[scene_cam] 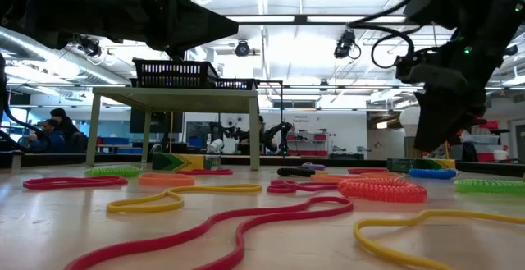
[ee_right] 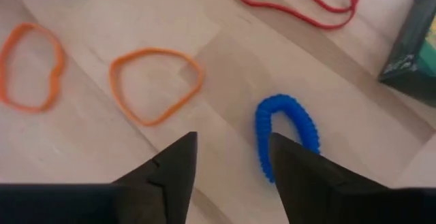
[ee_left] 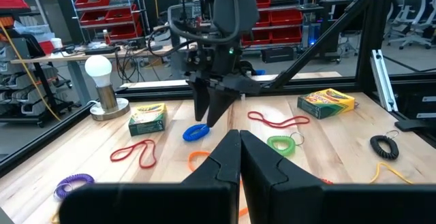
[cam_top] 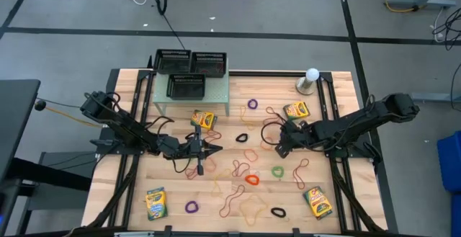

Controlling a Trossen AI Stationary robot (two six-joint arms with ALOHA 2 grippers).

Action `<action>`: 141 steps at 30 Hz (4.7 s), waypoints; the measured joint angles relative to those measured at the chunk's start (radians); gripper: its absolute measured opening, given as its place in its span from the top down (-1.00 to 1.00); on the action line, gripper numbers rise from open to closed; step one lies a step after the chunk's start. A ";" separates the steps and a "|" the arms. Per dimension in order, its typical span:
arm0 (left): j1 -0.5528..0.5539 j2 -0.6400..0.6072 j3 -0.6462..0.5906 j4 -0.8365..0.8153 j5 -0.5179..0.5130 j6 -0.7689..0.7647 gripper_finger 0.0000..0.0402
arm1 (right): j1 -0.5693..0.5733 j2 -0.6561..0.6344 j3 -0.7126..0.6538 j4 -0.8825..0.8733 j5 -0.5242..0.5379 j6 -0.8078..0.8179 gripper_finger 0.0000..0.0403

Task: Pick & Place Office Desk Supplies
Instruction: Put the blue spring rubberband into the top left black bin

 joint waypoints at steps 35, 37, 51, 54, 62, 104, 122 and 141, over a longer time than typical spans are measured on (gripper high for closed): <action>0.000 0.000 0.000 0.001 0.000 0.000 0.96 | -0.071 0.181 0.001 0.081 0.008 -0.188 0.91; 0.000 0.000 0.000 0.001 0.000 0.000 0.96 | -0.071 0.180 0.001 0.083 0.009 -0.193 0.93; 0.024 -0.001 0.002 0.037 0.000 0.097 0.96 | -0.070 0.181 0.087 0.011 -0.003 -0.257 0.93; 0.024 -0.001 0.002 0.040 0.000 0.098 0.96 | -0.070 0.181 0.087 0.008 -0.038 -0.258 0.79; 0.025 -0.001 0.001 0.040 0.001 0.081 0.96 | -0.071 0.181 0.086 0.008 -0.062 -0.375 0.44; 0.046 0.000 0.148 -0.173 0.024 -0.014 0.97 | -0.087 0.182 0.045 0.024 -0.065 -0.487 0.81; 0.058 0.000 0.148 -0.435 0.052 -0.065 0.33 | 0.008 0.181 0.214 0.121 -0.071 -0.550 0.82; 0.059 0.000 0.148 -0.279 0.177 0.154 -0.12 | 0.014 0.183 0.214 0.828 -0.451 -0.912 0.82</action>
